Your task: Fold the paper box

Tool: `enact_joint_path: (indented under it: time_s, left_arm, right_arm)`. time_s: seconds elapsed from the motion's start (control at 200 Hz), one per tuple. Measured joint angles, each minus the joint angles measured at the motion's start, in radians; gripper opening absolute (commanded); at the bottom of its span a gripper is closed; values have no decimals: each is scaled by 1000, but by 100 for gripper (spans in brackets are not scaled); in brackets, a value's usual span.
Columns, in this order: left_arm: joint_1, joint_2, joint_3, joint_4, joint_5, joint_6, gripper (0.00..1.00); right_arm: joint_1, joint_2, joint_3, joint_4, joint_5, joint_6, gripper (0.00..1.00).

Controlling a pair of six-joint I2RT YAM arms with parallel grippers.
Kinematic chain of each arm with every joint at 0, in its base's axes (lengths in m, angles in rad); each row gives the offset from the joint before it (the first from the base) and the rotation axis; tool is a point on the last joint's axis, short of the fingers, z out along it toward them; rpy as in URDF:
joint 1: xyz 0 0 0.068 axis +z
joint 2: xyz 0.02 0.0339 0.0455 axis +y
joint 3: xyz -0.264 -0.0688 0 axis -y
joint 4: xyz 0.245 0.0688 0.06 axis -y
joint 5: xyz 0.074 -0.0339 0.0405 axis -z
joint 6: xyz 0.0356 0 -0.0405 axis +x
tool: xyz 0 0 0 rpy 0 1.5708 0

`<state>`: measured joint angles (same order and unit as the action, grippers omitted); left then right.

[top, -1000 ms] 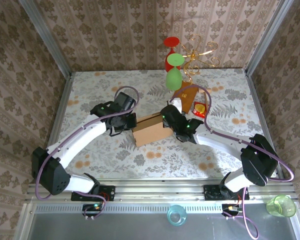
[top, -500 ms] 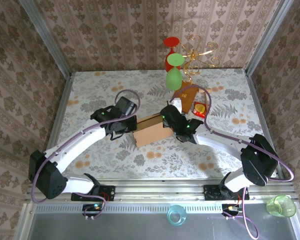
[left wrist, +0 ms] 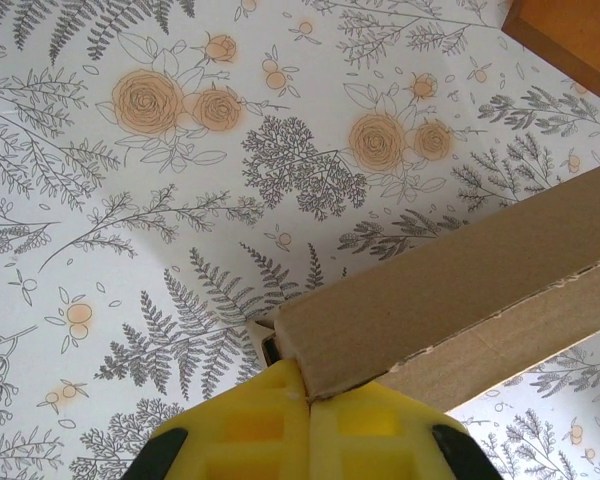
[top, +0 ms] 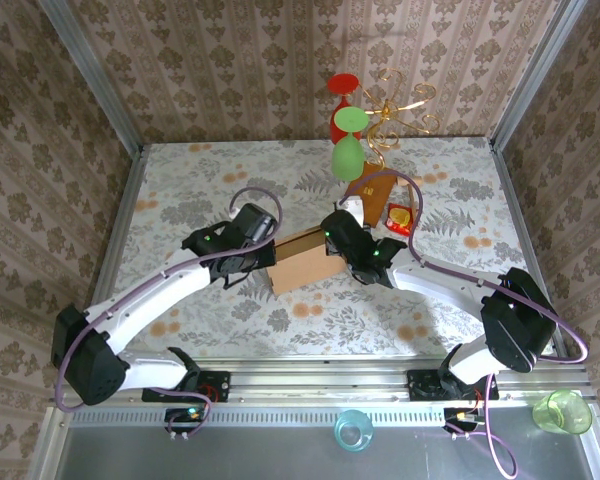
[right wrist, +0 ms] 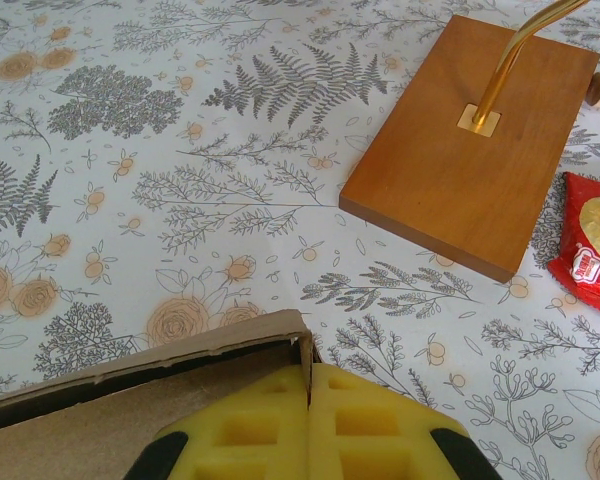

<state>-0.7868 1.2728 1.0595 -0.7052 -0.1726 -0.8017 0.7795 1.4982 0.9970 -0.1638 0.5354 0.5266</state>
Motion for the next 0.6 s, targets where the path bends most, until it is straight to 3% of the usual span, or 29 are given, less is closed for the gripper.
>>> enact_joint_path:
  time_s: [0.6]
  left_arm:
    - [-76, -23, -77, 90, -156, -43, 0]
  right_arm:
    - [0, -7, -5, -2, -1, -8, 0]
